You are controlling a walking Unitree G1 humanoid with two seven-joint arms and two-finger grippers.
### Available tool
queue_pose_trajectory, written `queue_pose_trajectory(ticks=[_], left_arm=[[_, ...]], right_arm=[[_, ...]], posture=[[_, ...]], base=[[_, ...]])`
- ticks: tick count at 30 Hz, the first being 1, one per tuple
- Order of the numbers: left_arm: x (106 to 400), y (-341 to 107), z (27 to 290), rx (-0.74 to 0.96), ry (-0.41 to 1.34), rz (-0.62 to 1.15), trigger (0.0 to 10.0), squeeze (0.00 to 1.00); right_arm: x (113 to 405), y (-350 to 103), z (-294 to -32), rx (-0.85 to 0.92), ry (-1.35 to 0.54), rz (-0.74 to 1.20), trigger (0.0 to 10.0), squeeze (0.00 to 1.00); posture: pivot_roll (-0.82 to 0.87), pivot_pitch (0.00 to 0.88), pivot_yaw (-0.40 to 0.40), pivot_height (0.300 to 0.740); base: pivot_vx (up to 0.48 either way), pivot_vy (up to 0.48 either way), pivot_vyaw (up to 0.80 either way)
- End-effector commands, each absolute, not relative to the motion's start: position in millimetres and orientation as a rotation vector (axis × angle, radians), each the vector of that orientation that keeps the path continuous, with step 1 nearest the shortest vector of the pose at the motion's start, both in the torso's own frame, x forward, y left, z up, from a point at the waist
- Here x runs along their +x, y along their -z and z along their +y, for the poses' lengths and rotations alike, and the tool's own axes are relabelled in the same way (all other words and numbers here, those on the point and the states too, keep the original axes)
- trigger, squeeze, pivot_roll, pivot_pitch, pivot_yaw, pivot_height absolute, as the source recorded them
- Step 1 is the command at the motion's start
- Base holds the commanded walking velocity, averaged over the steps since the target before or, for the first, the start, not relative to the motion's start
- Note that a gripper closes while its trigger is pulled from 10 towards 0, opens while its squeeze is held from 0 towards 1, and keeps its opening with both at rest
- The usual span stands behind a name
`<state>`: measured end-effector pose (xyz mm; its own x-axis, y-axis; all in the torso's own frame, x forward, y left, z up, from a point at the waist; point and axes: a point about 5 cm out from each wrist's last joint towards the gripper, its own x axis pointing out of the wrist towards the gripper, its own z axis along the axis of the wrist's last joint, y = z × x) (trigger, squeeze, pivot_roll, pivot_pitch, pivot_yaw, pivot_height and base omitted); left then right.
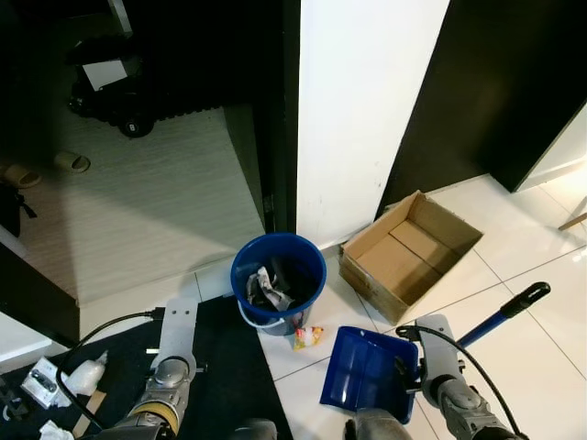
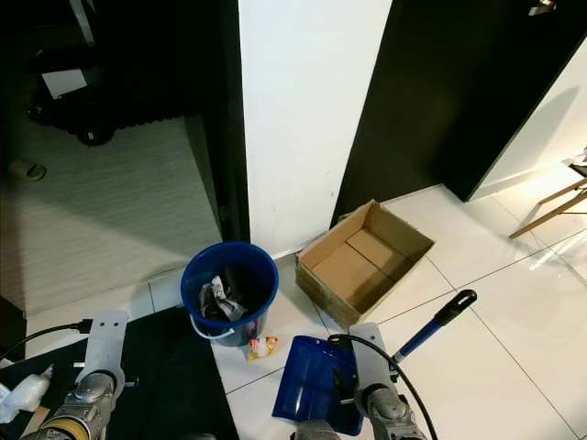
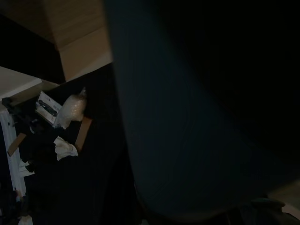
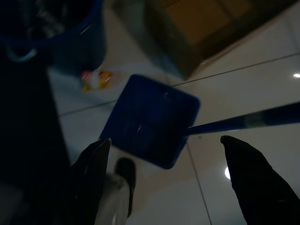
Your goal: Sweep floor
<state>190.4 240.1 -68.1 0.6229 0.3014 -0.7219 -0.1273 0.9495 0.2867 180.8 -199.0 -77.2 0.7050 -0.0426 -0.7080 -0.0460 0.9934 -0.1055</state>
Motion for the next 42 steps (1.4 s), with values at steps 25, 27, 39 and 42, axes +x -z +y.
queue_pose_trajectory(ticks=[25,27,39,42], left_arm=[[189.1,69.7,240.1,0.202,-0.227,0.892,10.0,0.0],[188.6,69.8,240.9,0.204,-0.229,0.895,10.0,0.0],[182.2,70.8,249.5,0.197,-0.255,0.915,10.0,0.0],[180.7,71.5,249.6,0.194,-0.257,0.919,10.0,0.0]], right_arm=[[215.5,-13.6,-318.7,-0.215,0.459,0.199,10.0,0.0],[219.9,-16.7,-319.9,-0.215,0.451,0.194,10.0,0.0],[238.8,-13.7,-309.0,-0.115,0.35,0.268,10.0,0.0],[236.7,-9.9,-304.9,-0.1,0.34,0.274,10.0,0.0]], posture=[[0.01,0.024,-0.009,0.74],[0.01,0.024,-0.009,0.74],[0.04,0.031,-0.027,0.74],[0.04,0.033,-0.026,0.74]], base=[[0.0,0.0,0.0],[0.0,0.0,0.0],[0.0,0.0,0.0],[0.0,0.0,0.0]])
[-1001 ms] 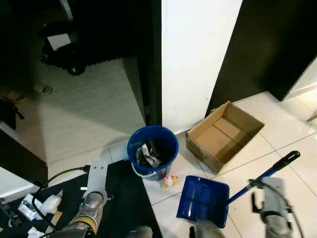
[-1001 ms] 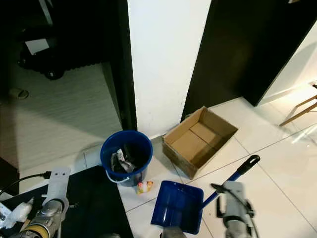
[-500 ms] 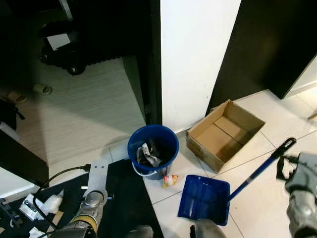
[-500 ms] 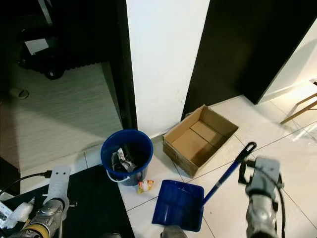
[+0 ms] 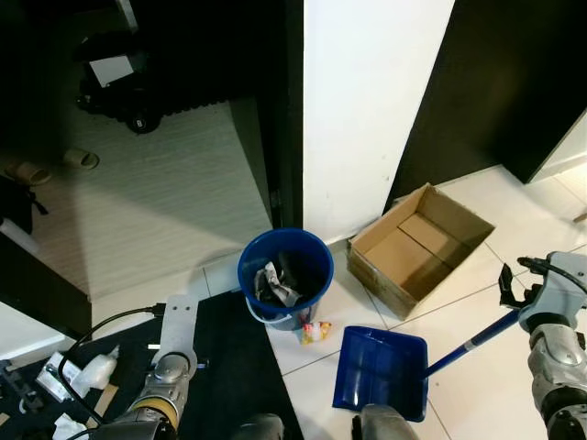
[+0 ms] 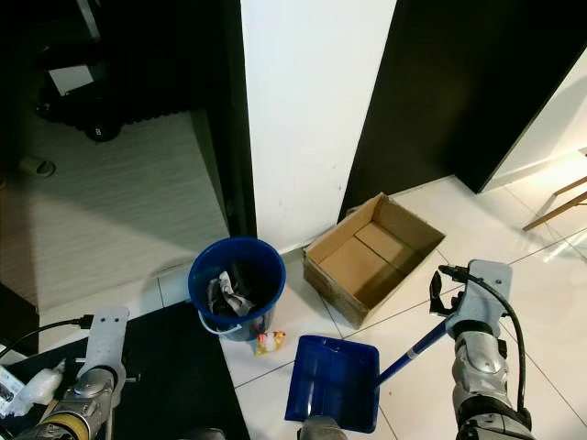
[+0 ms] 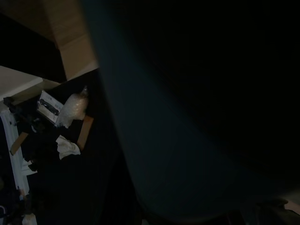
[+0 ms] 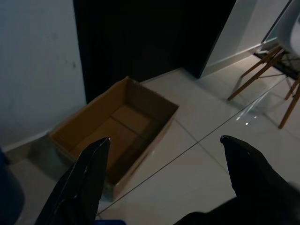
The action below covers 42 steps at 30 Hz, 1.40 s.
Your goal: Sweep floor
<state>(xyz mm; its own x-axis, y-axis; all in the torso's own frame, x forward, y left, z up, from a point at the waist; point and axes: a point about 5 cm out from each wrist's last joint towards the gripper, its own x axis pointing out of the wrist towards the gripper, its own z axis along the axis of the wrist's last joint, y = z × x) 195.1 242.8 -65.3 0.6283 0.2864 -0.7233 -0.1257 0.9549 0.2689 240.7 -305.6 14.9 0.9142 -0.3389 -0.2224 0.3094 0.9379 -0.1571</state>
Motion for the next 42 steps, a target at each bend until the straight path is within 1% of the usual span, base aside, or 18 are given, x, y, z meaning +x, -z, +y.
queue_pose_trajectory(ticks=[1,5,9,11,29,30,31,32,34,35,36,37,38,40,41,42], left_arm=[[179.8,72.0,249.5,0.193,-0.257,0.921,10.0,0.0],[178.0,72.9,249.6,0.194,-0.254,0.928,10.0,0.0],[178.4,72.6,249.9,0.195,-0.254,0.928,10.0,0.0],[180.2,71.5,250.7,0.196,-0.254,0.923,10.0,0.0],[182.7,69.2,253.4,0.192,-0.269,0.906,10.0,0.0],[182.8,69.1,253.5,0.192,-0.27,0.905,10.0,0.0],[183.4,68.9,253.3,0.191,-0.271,0.902,10.0,0.0],[183.6,68.8,253.2,0.19,-0.271,0.901,10.0,0.0],[184.5,68.4,252.8,0.19,-0.271,0.898,10.0,0.0],[184.5,68.4,252.8,0.19,-0.271,0.898,10.0,0.0],[185.0,68.2,252.5,0.189,-0.27,0.897,10.0,0.0],[185.7,67.9,252.3,0.189,-0.27,0.894,10.0,0.0],[185.7,67.9,252.3,0.189,-0.27,0.894,10.0,0.0],[186.3,67.7,252.0,0.189,-0.269,0.892,10.0,0.0],[186.3,67.7,252.0,0.189,-0.269,0.892,10.0,0.0],[186.5,67.6,252.0,0.189,-0.269,0.892,10.0,0.0]], right_arm=[[235.7,-7.9,-302.9,-0.095,0.333,0.28,10.0,0.0],[232.7,-0.9,-299.9,-0.051,0.307,0.325,10.0,0.0],[232.5,1.3,-299.1,-0.042,0.287,0.35,10.0,0.0],[233.1,3.2,-300.2,-0.059,0.261,0.396,10.0,0.0],[240.2,-5.7,-310.1,-0.071,0.259,0.403,10.0,0.0],[240.3,-5.8,-310.2,-0.07,0.257,0.404,9.1,0.0],[240.4,-5.5,-309.8,-0.07,0.252,0.407,7.3,0.0],[240.5,-5.4,-309.6,-0.07,0.25,0.409,7.3,0.0],[240.5,-5.2,-309.3,-0.07,0.246,0.41,6.2,0.0],[240.5,-5.2,-309.3,-0.07,0.246,0.41,6.2,0.0],[240.4,-4.9,-309.0,-0.07,0.243,0.411,4.6,0.0],[240.2,-4.6,-308.7,-0.071,0.241,0.413,3.5,0.0],[240.2,-4.6,-308.7,-0.071,0.241,0.413,3.5,0.0],[239.8,-4.4,-308.8,-0.069,0.24,0.413,1.9,0.0],[239.8,-4.4,-308.8,-0.069,0.24,0.413,1.9,0.0],[239.6,-4.3,-308.9,-0.069,0.24,0.414,1.2,0.0]], posture=[[0.04,0.033,-0.025,0.74],[0.04,0.037,-0.02,0.74],[0.04,0.04,-0.02,0.74],[0.05,0.042,-0.022,0.74],[0.06,0.049,-0.025,0.74],[0.06,0.049,-0.025,0.74],[0.06,0.048,-0.026,0.74],[0.06,0.048,-0.026,0.74],[0.06,0.048,-0.026,0.74],[0.06,0.048,-0.026,0.74],[0.06,0.047,-0.027,0.74],[0.06,0.047,-0.027,0.74],[0.06,0.047,-0.027,0.74],[0.06,0.047,-0.027,0.74],[0.06,0.047,-0.027,0.74],[0.06,0.047,-0.027,0.74]], base=[[0.0,0.0,0.0],[0.0,0.0,0.0],[0.0,0.0,0.0],[0.0,0.0,0.0],[0.0,0.0,0.0],[0.0,0.0,0.0],[0.0,0.0,0.0],[0.0,0.0,0.0],[0.0,0.0,0.0],[0.0,0.0,0.0],[0.0,0.0,0.0],[0.0,0.0,0.0],[0.0,0.0,0.0],[0.0,0.0,0.0],[0.0,0.0,0.0],[0.0,0.0,0.0]])
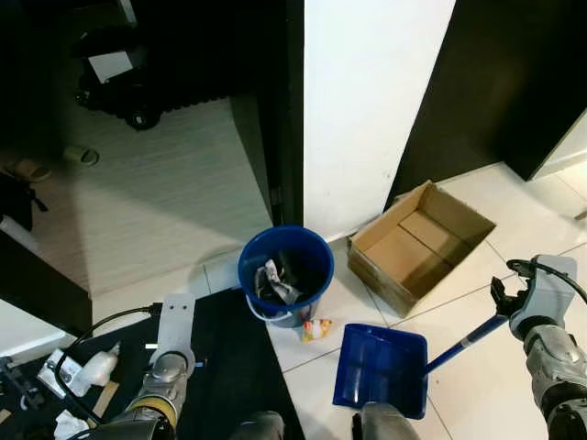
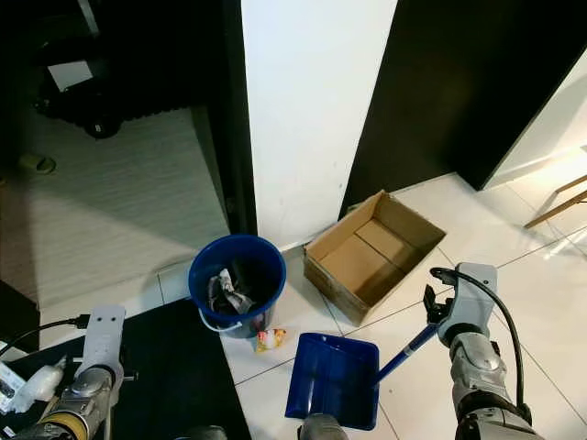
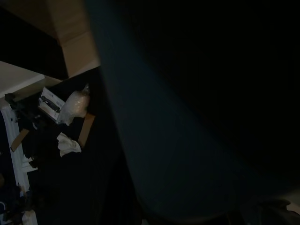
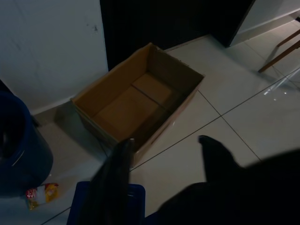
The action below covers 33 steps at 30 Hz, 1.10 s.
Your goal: Sweep floor
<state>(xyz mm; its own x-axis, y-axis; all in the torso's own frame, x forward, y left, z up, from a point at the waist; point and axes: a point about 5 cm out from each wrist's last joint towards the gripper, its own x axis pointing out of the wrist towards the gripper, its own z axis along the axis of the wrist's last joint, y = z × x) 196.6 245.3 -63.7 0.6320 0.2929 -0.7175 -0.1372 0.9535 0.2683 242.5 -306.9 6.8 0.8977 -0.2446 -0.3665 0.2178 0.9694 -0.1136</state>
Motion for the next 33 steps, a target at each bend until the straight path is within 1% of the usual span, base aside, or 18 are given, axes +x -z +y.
queue_pose_trajectory(ticks=[1,2,10,11,12,16,17,19,23,25,27,33], left_arm=[[186.6,67.6,251.9,0.189,-0.269,0.891,10.0,0.0],[186.7,67.5,251.8,0.189,-0.268,0.891,10.0,0.0],[189.0,66.4,251.5,0.192,-0.266,0.884,10.0,0.0],[190.1,65.8,251.6,0.192,-0.267,0.879,10.0,0.0],[190.1,65.8,251.6,0.192,-0.267,0.879,10.0,0.0],[193.5,63.9,251.4,0.191,-0.265,0.865,10.0,0.0],[198.0,61.4,250.8,0.187,-0.265,0.845,10.0,0.0],[203.1,58.5,249.8,0.184,-0.263,0.822,10.0,0.0],[214.6,51.3,248.0,0.187,-0.251,0.767,10.0,0.0],[232.3,38.7,242.9,0.17,-0.196,0.667,10.0,0.0],[242.3,30.3,239.6,0.16,-0.152,0.604,10.0,0.0],[246.6,27.0,235.2,0.17,-0.092,0.579,10.0,0.0]], right_arm=[[239.4,-4.1,-309.0,-0.068,0.239,0.415,0.7,0.0],[239.1,-4.0,-309.1,-0.067,0.24,0.415,0.0,0.0],[240.6,-6.0,-309.3,-0.054,0.235,0.399,0.0,0.0],[248.0,-8.7,-299.6,-0.044,0.155,0.372,0.0,0.0],[248.0,-8.7,-299.6,-0.044,0.155,0.372,0.0,0.0],[254.8,-9.3,-285.4,-0.076,0.048,0.363,0.0,0.0],[257.4,-9.7,-278.9,-0.095,0.009,0.353,0.0,0.0],[259.4,-10.5,-273.9,-0.111,-0.022,0.341,0.0,0.0],[262.5,-11.9,-268.3,-0.087,-0.05,0.321,0.0,0.0],[264.0,-11.1,-260.4,-0.025,-0.113,0.314,0.0,0.0],[264.3,-10.6,-255.4,-0.003,-0.163,0.313,0.0,0.0],[263.4,-9.6,-254.3,-0.019,-0.183,0.321,0.0,0.0]], posture=[[0.06,0.043,-0.025,0.74],[0.06,0.043,-0.025,0.74],[0.06,0.036,-0.024,0.74],[0.06,0.031,-0.022,0.74],[0.06,0.031,-0.022,0.74],[0.05,0.024,-0.021,0.74],[0.05,0.023,-0.02,0.74],[0.05,0.024,-0.021,0.74],[0.05,0.022,-0.022,0.74],[0.05,0.025,-0.024,0.74],[0.06,0.028,-0.025,0.74],[0.06,0.032,-0.024,0.74]], base=[[0.0,0.0,0.0],[0.0,0.0,0.0],[0.0,0.0,0.0],[0.0,0.0,0.0],[0.0,0.0,0.0],[0.0,0.0,0.0],[0.0,0.0,0.0],[0.0,0.0,0.0],[0.0,0.0,0.0],[0.0,0.0,0.0],[0.0,0.0,0.0],[0.0,0.0,0.0]])
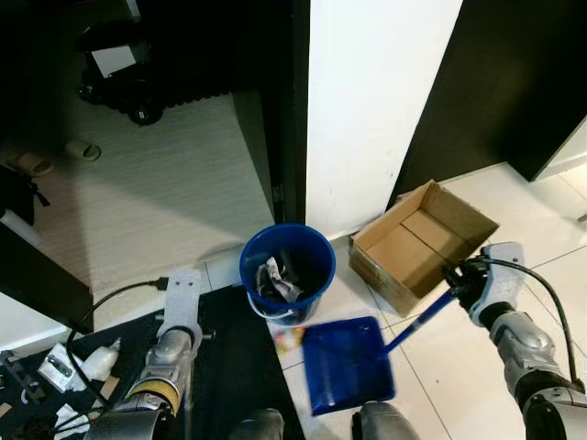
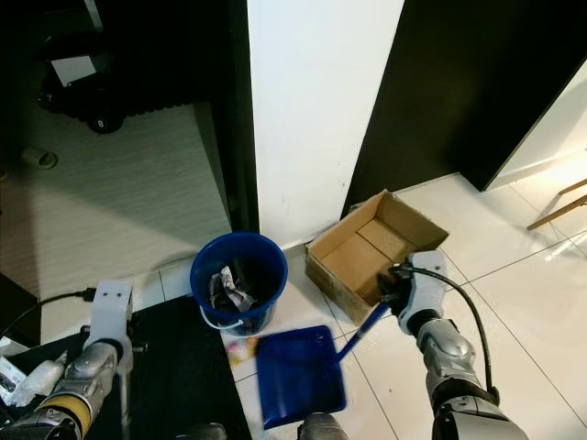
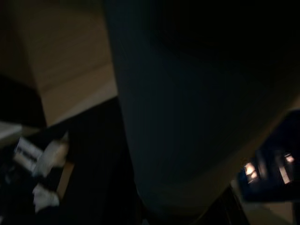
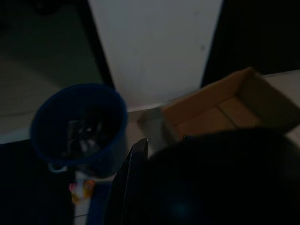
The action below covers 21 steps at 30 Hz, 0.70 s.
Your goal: Sweep floor
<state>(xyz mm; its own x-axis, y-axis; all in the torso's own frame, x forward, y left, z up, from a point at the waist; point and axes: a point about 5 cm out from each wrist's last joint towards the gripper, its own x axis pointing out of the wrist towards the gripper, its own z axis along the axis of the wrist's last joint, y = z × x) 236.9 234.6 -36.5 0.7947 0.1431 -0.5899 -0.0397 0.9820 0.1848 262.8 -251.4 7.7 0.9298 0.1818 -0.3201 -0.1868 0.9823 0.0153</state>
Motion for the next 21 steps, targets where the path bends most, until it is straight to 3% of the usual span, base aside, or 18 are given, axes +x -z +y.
queue_pose_trajectory(ticks=[1,9,14,20,21], left_arm=[[248.1,25.3,233.5,0.173,-0.077,0.563,10.0,0.0],[253.9,19.1,232.3,0.203,-0.081,0.522,10.0,0.0],[272.0,1.2,226.4,0.211,-0.08,0.414,10.0,0.0],[298.3,-27.1,207.6,0.174,-0.016,0.251,10.0,0.0],[310.3,-41.8,199.2,0.192,0.032,0.182,10.0,0.0]], right_arm=[[262.5,-9.7,-258.8,-0.048,-0.153,0.328,0.0,0.0],[262.4,-14.2,-275.3,-0.096,-0.049,0.333,0.0,0.0],[263.5,-17.1,-282.8,-0.09,0.017,0.328,0.0,0.0],[267.9,-17.1,-276.6,0.007,0.077,0.293,0.0,0.0],[271.1,-15.5,-265.0,0.022,0.048,0.283,0.0,0.0]], posture=[[0.06,0.033,-0.022,0.74],[0.06,0.033,-0.022,0.74],[0.05,0.048,-0.024,0.74],[0.06,0.068,-0.021,0.74],[0.07,0.085,-0.016,0.74]], base=[[0.0,0.0,0.0],[0.0,0.0,0.0],[0.0,0.0,0.0],[0.0,0.0,0.0],[0.0,0.0,0.0]])
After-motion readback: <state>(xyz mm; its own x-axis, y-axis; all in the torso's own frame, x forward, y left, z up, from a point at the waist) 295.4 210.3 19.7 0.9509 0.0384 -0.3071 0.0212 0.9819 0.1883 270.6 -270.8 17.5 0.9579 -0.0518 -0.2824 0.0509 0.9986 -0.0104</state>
